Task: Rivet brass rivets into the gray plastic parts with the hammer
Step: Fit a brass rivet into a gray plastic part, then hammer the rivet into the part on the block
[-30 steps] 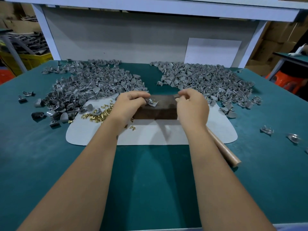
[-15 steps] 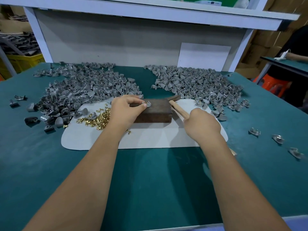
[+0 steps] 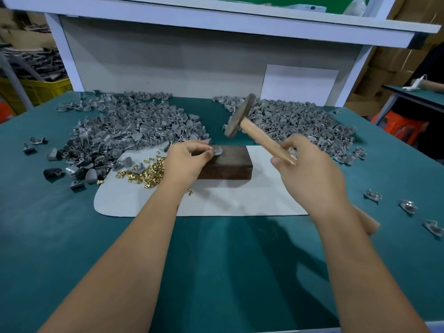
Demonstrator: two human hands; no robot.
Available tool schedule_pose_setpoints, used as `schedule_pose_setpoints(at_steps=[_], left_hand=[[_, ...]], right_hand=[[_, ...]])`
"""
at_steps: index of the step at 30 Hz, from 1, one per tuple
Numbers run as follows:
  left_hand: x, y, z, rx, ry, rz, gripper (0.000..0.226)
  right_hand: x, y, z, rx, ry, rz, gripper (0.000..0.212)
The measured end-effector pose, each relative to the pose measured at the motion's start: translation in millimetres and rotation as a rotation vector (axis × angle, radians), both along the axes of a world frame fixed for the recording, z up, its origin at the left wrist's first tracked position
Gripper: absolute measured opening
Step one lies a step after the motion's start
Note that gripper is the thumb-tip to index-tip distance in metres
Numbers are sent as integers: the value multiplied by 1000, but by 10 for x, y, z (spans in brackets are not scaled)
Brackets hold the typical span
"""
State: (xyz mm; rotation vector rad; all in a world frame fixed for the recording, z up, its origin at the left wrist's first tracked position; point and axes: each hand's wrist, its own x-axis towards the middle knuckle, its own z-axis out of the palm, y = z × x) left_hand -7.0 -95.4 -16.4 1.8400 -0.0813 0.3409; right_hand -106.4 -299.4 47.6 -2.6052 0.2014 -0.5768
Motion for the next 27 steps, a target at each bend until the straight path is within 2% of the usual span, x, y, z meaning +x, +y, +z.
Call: schedule_pose_setpoints(at_steps=[3,7,13,18,23,27], left_hand=[[11,-8,-26,2,1,5,10],[13,-29,-50,-71,27,8,7],[31,-32,-38,-71,55,26,7],[13,-15,-35,-96,58,19,10],[50,-15,-54,-27,84,54,7],[47,10,-53,-55,75,16,8]], right_hand=[[-42,102,43,-29,52,53,33],[-42,203,24,-158,-46,20,43],[-74,257,-28,-272,-97,-56,44],[-54,269,-40,-377,-34,-51,44],[-39,289,-14,-298,-133,-102,44],[-67,306,-39,-335,3,-55,44]])
